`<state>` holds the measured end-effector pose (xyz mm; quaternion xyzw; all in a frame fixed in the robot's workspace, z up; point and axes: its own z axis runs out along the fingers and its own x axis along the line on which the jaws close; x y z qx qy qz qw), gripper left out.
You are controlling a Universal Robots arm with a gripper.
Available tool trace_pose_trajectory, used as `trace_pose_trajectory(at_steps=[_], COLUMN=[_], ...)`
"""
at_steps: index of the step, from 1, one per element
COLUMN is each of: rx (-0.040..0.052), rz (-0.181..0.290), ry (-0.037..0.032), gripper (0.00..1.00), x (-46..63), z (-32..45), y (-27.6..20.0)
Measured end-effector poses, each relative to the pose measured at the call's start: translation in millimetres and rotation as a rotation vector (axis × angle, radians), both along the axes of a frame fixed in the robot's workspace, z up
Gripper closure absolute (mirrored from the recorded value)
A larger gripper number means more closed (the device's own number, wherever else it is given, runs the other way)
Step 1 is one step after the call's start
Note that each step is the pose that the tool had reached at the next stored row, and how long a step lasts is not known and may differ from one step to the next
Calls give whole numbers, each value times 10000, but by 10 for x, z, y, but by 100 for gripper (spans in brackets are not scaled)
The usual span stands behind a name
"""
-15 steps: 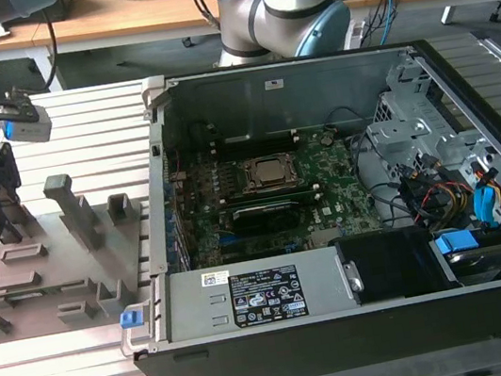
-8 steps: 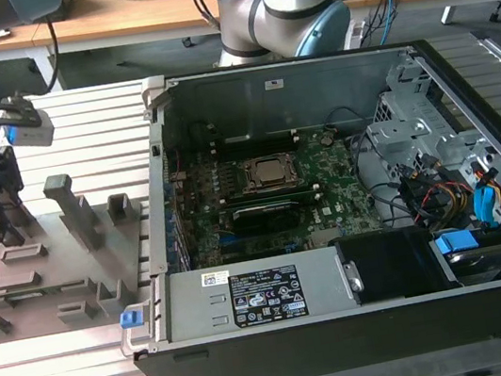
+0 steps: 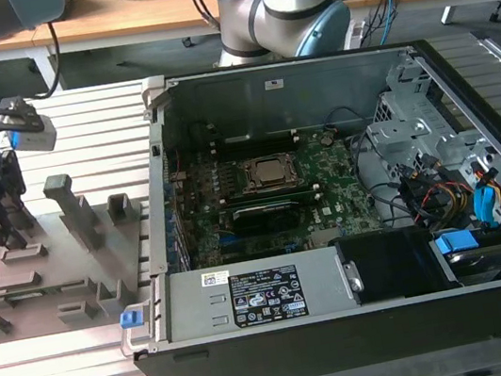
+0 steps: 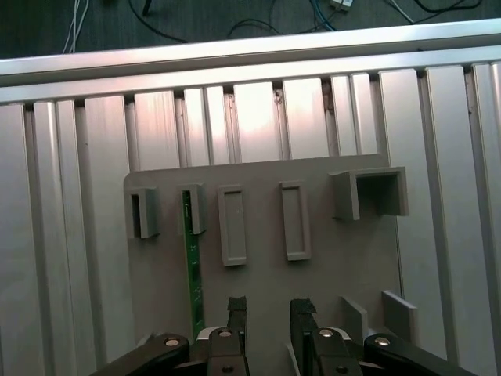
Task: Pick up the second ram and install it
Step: 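Pick up the second ram and move it above second insertion slot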
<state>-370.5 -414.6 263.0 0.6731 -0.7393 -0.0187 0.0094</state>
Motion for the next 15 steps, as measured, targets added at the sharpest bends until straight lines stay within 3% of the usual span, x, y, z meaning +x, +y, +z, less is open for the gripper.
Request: trace_pose_trajectory(at_steps=[1,3,10,12,14,15], rx=[0,-9,-44,-190,-399,-398], rz=[3,35,109,176,279,309], ry=[-1,-2,0,1,-1,-2], gripper=[64,64,64,64,64,64], x=[1,0,0,0,0,0], z=[-11,-43,-88,-98,-131,-159], y=[-12,-86,-224,-232,-234,-237])
